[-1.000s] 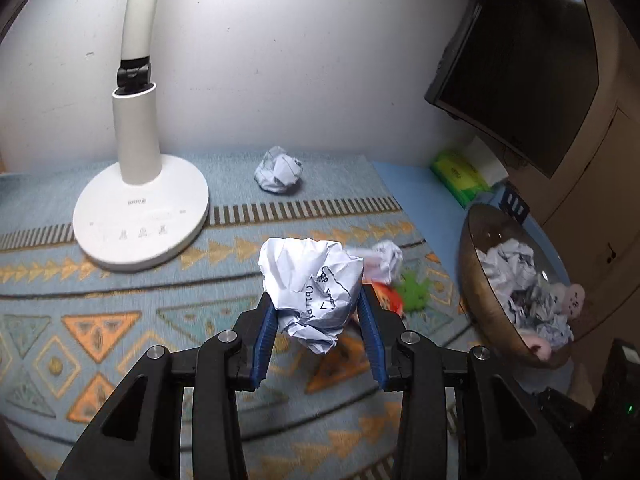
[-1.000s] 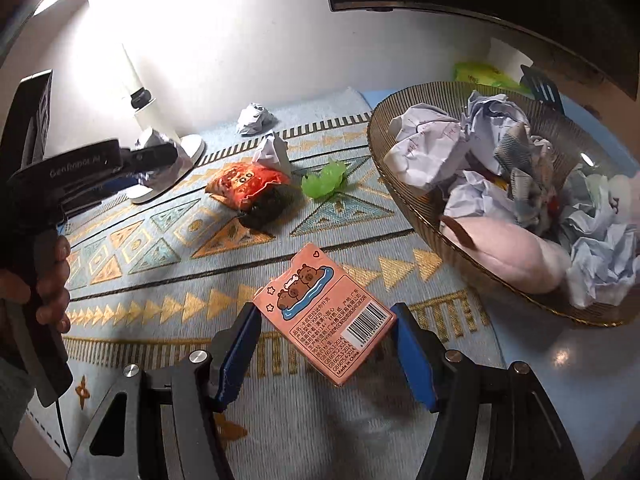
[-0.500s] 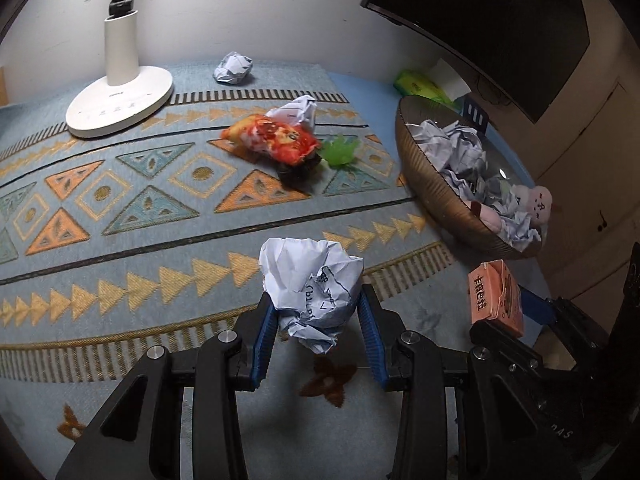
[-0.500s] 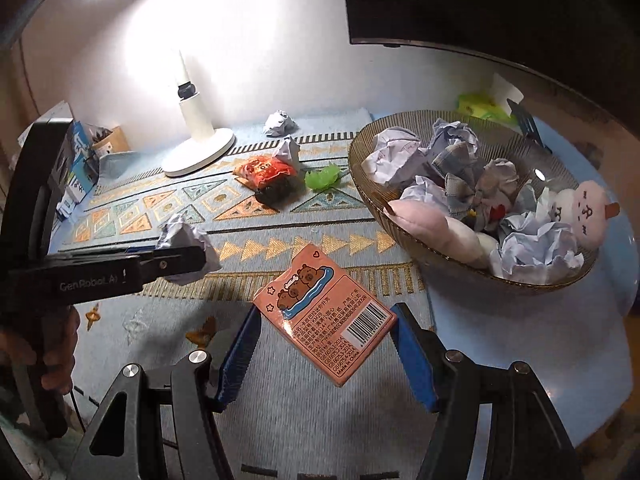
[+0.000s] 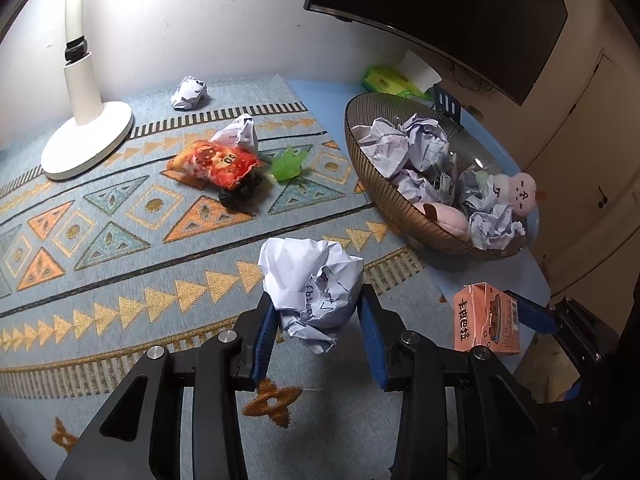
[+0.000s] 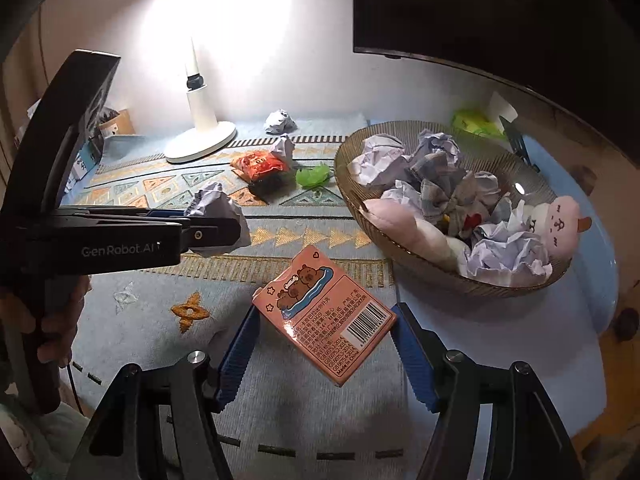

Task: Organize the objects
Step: 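Lift the paper ball and pink juice box and hold them above the rug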

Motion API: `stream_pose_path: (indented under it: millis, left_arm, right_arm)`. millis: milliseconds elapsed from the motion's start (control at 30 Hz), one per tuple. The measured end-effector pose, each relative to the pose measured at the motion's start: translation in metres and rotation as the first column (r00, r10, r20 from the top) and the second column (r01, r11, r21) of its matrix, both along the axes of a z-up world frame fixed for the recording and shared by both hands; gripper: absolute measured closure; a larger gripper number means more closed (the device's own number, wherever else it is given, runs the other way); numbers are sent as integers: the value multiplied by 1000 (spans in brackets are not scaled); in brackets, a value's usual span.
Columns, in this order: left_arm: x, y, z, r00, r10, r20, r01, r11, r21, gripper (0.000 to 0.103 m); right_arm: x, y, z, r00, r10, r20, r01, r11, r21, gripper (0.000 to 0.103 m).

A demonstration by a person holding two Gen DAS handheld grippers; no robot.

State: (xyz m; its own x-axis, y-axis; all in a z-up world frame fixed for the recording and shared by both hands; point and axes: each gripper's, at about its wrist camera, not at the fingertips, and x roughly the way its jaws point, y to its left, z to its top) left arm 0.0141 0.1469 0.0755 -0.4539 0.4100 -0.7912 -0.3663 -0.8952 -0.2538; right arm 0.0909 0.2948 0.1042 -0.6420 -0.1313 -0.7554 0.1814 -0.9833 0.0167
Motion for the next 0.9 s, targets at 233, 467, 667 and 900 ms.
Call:
stream_pose_path:
  millis: [233,467,667,900]
  left_arm:
    - [-2,3,-1,1000,-2,7,2,1000,-12,67]
    - [-4,5,-3,1000,-1,12,1,1000,-22,67]
    - [-6,5,-4,1000,10,18,-10,1000,-27,67]
    - [-8,1,-6,999,27,27,-26,999,-33,67]
  right_arm:
    - [-4,15,-6,998,-52,30,53,998,-36,37]
    - [-7,15,-12,997,-47,57,49,998,-42,37]
    - [-9,13,-13,997,-41,59,44,998,-46,37]
    - [-12,12,-14,997,-38,68,42,998,-53,37]
